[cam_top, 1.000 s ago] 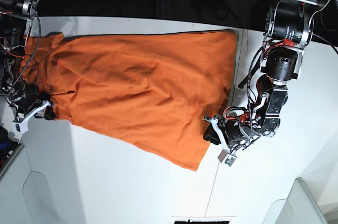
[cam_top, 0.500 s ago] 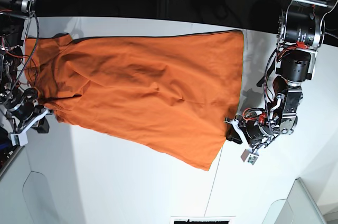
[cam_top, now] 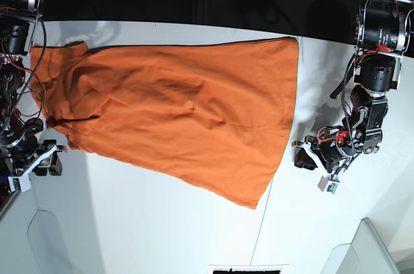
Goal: Layout the t-shirt on the table in an organized manner, then fold the t-shirt properly
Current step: 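Pull the shirt end with the right gripper to straighten it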
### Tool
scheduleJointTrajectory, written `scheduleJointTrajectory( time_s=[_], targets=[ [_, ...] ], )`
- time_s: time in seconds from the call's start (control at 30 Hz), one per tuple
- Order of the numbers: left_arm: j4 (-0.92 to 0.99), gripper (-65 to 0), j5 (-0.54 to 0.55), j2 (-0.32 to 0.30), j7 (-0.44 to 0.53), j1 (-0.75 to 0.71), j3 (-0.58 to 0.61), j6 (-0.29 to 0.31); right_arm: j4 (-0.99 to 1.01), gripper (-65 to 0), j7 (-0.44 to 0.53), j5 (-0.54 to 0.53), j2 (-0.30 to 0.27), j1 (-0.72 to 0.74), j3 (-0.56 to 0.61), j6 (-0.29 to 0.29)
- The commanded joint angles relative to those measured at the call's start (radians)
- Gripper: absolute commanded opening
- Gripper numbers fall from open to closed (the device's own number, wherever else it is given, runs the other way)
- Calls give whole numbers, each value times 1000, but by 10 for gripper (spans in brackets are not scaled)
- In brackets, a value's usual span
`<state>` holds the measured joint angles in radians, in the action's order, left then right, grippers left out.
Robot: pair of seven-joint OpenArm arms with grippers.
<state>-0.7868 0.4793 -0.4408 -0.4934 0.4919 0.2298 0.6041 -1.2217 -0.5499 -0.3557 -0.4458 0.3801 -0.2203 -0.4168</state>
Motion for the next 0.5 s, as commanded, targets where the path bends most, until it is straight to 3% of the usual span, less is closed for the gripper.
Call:
scheduleJointTrajectory(
  time_s=[0.0,0.1,0.27,0.37,0.47],
  targets=[
    [-5,-426,2,-5,-44,15,1,17,5,-308,19,-7,-16,8,-7,10],
    [-6,-426,51,-2,-50,15,1,32,84,-290,35,-7,-15,-14,-5,-1],
    [-6,-426,70,-3,-53,15,1,37,254,-290,103,-28,1,-9,-2,-67],
    [-6,-426,71,-3,-58,15,1,37,286,-291,113,-41,18,-10,-2,-108],
    [-6,-426,71,-2,-58,15,1,37,286,-292,113,-42,37,-6,-2,-111]
  ],
)
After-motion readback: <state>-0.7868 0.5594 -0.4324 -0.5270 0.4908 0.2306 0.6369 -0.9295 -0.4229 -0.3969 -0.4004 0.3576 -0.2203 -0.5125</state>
